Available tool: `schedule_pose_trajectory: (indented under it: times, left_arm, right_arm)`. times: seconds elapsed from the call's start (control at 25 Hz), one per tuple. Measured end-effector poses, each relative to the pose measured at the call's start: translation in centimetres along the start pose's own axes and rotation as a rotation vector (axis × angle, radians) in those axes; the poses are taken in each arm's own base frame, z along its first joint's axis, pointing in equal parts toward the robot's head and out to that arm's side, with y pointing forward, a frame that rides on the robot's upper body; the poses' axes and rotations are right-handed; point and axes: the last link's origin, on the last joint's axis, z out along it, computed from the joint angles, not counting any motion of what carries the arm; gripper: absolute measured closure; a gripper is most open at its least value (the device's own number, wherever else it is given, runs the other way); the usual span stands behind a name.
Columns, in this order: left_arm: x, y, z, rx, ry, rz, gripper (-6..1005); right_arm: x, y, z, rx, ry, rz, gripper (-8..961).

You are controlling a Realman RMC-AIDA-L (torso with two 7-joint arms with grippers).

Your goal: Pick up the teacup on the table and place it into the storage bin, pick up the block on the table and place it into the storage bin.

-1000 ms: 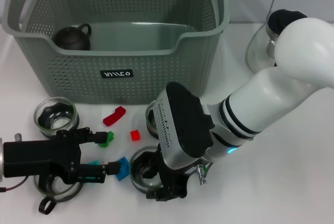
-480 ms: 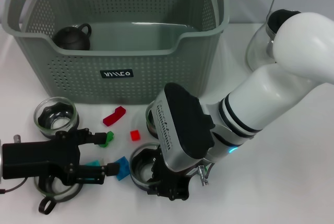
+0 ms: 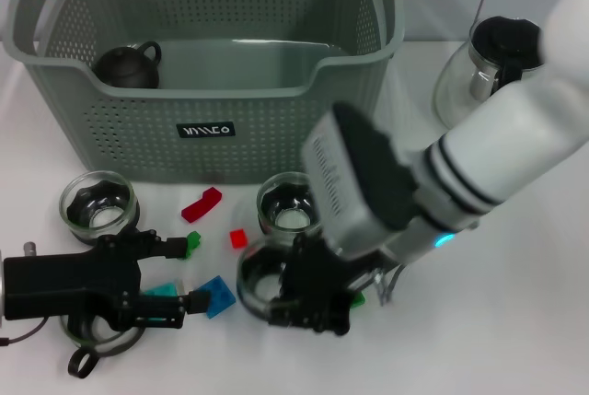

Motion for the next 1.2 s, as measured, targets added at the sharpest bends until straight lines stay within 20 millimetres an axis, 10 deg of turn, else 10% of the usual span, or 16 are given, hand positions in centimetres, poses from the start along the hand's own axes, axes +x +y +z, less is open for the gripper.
schedule_pose_trajectory:
  times: [0.36, 0.72, 1.2]
  left_arm:
    - [0.1, 0.0, 0.3, -0.005, 0.006, -0.001, 96]
    - [0.6, -0.1, 0.8, -0.013, 0.009, 0.014, 96]
    - [1.6, -0.1, 2.1, -0.051, 0.023, 0.026, 97]
  right_arm:
    - [0.2, -0.4, -6.9, 0.073, -0.135, 0.104, 880]
    - [-4.6, -2.8, -14.5, 0.189, -0.454, 0.166, 880]
    - [-8.3, -13.3, -12.8, 0.569, -0.437, 0.388, 880]
